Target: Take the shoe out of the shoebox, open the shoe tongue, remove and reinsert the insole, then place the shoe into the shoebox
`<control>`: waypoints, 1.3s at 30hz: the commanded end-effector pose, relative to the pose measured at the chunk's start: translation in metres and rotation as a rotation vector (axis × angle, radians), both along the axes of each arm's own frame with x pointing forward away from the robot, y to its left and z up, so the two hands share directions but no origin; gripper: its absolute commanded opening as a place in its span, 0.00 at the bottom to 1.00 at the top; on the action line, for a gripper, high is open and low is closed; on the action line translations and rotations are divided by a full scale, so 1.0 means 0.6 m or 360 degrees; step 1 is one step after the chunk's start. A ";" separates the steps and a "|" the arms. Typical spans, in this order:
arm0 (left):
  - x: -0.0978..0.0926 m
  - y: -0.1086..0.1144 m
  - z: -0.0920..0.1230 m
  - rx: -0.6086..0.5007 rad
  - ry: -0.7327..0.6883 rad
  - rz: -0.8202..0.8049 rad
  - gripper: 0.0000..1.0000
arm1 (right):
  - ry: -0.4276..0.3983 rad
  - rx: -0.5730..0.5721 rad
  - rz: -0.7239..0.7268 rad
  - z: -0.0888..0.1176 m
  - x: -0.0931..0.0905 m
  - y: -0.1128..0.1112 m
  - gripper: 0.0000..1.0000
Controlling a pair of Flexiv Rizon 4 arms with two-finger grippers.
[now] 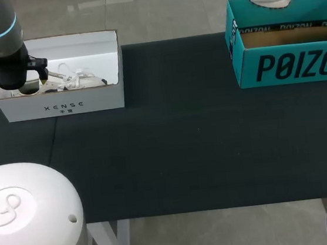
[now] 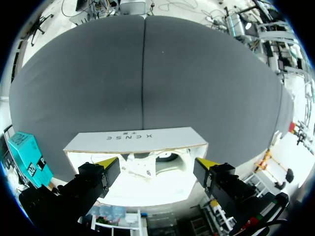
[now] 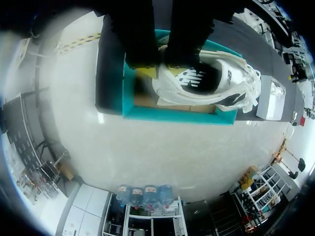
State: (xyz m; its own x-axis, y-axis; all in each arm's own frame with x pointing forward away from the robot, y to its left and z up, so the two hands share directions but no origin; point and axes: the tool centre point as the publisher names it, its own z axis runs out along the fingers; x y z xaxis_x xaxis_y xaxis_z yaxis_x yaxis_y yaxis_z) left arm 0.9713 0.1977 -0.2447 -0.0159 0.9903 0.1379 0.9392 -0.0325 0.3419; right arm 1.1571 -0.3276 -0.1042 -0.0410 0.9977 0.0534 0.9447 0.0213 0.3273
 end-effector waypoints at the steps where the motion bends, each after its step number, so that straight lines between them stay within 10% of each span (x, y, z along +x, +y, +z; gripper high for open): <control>1: -0.002 0.001 0.001 0.0003 -0.0002 -0.0001 1.00 | -0.0116 -0.0023 -0.0019 0.065 -0.079 0.018 0.00; 20: -0.002 0.001 0.001 0.0003 -0.0002 -0.0001 1.00 | -0.0208 0.0101 -0.0202 0.090 -0.402 0.216 0.00; 28: -0.002 0.001 0.001 0.0003 -0.0002 -0.0001 1.00 | -0.0332 0.0220 -0.0253 0.022 -0.520 0.297 0.00; 39: -0.002 0.001 0.001 0.0003 -0.0002 -0.0001 1.00 | -0.0419 0.0299 -0.0225 -0.096 -0.587 0.395 0.00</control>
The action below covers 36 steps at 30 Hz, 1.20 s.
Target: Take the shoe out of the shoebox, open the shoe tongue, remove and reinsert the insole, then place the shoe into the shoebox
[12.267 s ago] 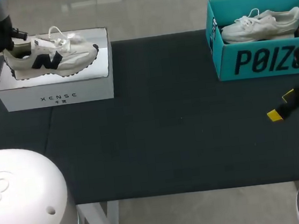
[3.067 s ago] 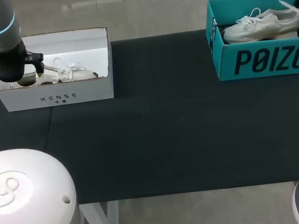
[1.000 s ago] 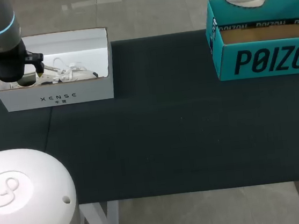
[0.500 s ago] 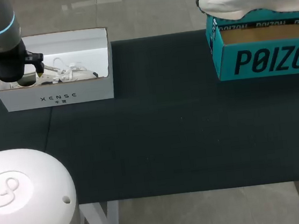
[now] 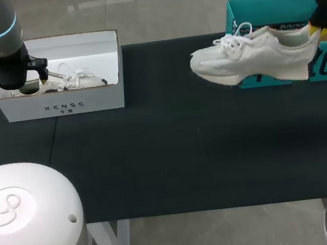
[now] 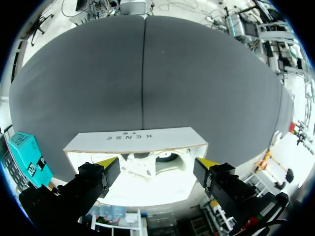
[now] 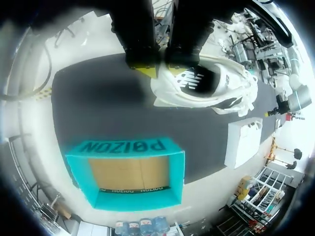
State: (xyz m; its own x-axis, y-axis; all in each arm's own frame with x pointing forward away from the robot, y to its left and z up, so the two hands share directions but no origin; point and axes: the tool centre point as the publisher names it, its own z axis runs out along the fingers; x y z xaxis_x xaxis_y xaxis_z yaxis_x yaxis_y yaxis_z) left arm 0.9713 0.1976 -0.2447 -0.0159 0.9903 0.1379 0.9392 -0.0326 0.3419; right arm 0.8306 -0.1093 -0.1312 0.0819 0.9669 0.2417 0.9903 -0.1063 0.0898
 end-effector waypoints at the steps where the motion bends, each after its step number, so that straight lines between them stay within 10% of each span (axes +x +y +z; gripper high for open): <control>1: -0.002 0.001 0.001 0.0003 -0.0002 -0.0001 1.00 | -0.0771 -0.0038 -0.0160 -0.064 -0.044 0.040 0.00; 19: -0.002 0.001 0.001 0.0003 -0.0002 -0.0001 1.00 | -0.0595 -0.0159 -0.0169 -0.234 0.040 0.111 0.00; 36: -0.002 0.001 0.001 0.0003 -0.0002 -0.0001 1.00 | -0.0364 -0.0140 -0.0119 -0.305 0.054 0.157 0.00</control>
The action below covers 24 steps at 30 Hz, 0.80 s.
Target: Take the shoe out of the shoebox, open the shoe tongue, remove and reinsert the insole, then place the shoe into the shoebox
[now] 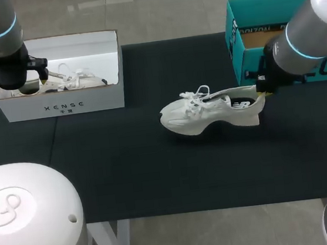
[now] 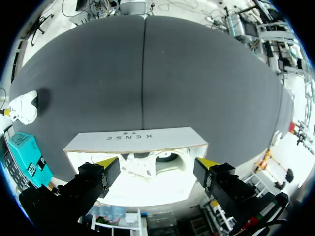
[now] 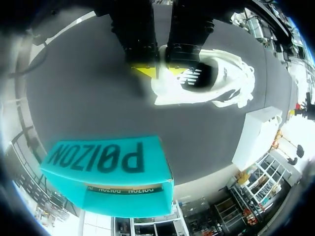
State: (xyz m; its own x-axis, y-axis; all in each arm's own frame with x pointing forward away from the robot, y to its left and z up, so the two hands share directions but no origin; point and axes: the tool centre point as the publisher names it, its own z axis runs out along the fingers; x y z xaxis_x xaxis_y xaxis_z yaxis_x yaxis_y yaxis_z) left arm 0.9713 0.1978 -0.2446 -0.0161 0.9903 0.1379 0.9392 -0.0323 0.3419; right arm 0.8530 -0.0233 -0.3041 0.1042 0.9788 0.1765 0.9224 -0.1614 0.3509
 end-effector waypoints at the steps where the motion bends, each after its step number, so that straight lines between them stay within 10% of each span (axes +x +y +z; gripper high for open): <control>1: -0.002 0.000 0.001 0.0003 -0.0002 -0.0001 1.00 | 0.0053 0.0004 0.0003 -0.022 0.016 0.015 0.00; 24: -0.002 0.000 0.001 0.0003 -0.0002 -0.0001 1.00 | 0.0189 0.0004 0.0027 -0.094 -0.002 0.049 0.00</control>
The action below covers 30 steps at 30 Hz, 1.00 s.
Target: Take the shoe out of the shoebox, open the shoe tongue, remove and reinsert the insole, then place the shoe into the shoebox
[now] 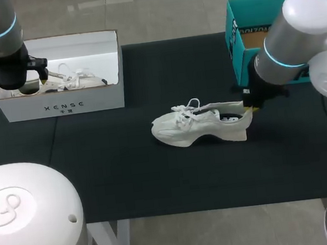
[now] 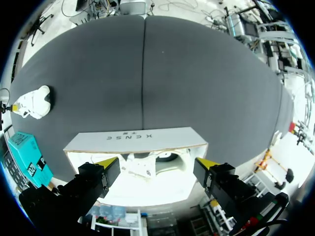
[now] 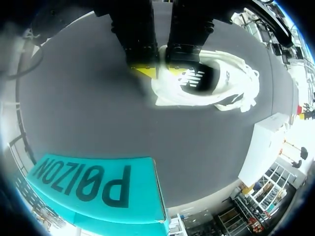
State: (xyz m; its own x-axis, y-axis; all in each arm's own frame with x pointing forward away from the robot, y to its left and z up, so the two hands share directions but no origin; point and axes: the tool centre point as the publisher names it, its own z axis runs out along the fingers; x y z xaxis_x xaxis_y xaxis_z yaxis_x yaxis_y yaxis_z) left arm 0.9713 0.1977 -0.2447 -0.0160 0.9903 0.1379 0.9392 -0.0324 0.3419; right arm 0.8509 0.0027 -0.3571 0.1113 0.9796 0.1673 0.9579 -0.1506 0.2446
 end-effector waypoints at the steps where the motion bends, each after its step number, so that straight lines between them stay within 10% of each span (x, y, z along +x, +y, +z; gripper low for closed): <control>1: -0.002 0.000 0.001 0.0003 -0.0002 -0.0001 1.00 | 0.0015 0.0000 0.0013 -0.007 0.001 0.006 0.12; 2: -0.002 0.000 0.001 0.0003 -0.0002 -0.0001 1.00 | 0.0017 -0.0001 0.0014 -0.008 0.002 0.006 0.41; 3: -0.002 0.000 0.001 0.0003 -0.0002 -0.0001 1.00 | 0.0017 0.0000 0.0014 -0.008 0.003 0.005 0.95; 4: -0.002 0.000 0.001 0.0003 -0.0002 -0.0001 1.00 | 0.0017 0.0006 0.0016 -0.003 0.001 0.004 1.00; 13: -0.002 0.000 0.001 0.0003 -0.0002 -0.0001 1.00 | 0.0058 0.0225 0.0333 0.089 -0.043 -0.001 1.00; 21: -0.002 0.000 0.001 0.0003 -0.0002 -0.0001 1.00 | 0.0228 0.0397 0.2003 0.188 -0.151 -0.036 1.00; 30: -0.002 0.000 0.001 0.0003 -0.0002 -0.0001 1.00 | 0.0254 0.0360 0.2060 0.192 -0.159 -0.048 1.00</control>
